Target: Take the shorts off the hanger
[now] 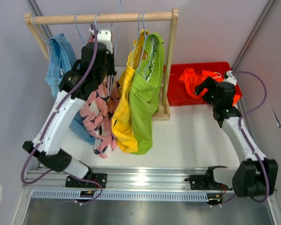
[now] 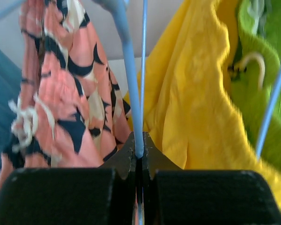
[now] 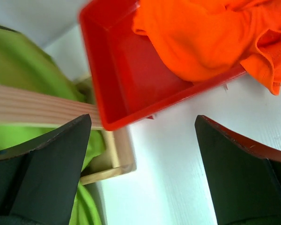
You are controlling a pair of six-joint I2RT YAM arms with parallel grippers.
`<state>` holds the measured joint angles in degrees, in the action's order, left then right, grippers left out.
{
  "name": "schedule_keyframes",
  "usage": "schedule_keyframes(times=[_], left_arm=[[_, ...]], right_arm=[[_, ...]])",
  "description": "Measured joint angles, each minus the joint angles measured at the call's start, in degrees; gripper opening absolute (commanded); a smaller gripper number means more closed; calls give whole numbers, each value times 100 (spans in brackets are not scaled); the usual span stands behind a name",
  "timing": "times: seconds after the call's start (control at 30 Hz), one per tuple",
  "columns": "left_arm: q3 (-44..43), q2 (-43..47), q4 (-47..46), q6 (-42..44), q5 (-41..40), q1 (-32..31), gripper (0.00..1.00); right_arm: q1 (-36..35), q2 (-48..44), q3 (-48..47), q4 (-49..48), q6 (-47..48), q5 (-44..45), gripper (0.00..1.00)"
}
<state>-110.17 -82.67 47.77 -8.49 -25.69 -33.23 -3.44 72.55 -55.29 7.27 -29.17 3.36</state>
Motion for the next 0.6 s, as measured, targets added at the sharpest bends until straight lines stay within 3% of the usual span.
schedule_keyframes(times=[0.1, 0.3, 0.43, 0.6], left_arm=[[-999, -767, -22, 33, 195, 238, 0], [-2490, -1910, 275, 52, 492, 498, 0], [-2677, -2232, 302, 37, 693, 623, 0], [-2144, -2229, 181, -11, 776, 713, 13]], right_arm=[[-9, -688, 389, -212, -42, -46, 99], [-11, -1187, 1003, -243, -120, -129, 99], [-11, -1366, 1285, -181, -186, -157, 99], [-11, -1556, 1460, -122, -234, -197, 99]])
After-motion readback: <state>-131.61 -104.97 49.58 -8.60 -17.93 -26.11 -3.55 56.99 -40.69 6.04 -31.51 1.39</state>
